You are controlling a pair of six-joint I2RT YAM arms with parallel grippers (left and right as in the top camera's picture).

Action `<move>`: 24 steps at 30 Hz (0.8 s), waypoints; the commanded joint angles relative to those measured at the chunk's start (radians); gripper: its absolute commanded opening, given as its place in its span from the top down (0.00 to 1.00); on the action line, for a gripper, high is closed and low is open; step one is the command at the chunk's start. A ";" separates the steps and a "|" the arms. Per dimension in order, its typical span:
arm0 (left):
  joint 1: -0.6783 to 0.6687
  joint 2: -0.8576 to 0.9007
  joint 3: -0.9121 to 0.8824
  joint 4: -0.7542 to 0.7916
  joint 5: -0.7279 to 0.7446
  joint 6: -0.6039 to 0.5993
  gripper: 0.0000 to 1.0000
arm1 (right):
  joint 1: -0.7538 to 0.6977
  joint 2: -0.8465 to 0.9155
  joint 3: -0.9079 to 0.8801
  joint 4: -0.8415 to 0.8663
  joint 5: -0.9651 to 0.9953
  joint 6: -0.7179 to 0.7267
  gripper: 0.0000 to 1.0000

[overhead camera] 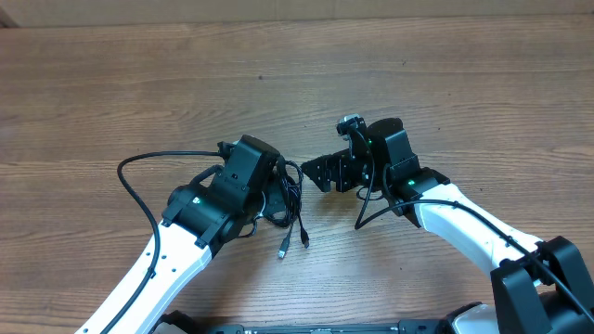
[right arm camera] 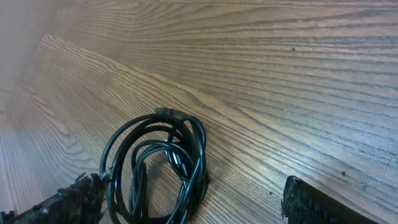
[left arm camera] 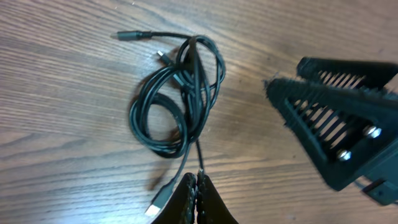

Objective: Untangle cables

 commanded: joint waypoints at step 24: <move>0.007 0.001 0.013 0.000 -0.022 0.077 0.96 | -0.003 0.001 0.018 -0.018 -0.005 -0.001 0.11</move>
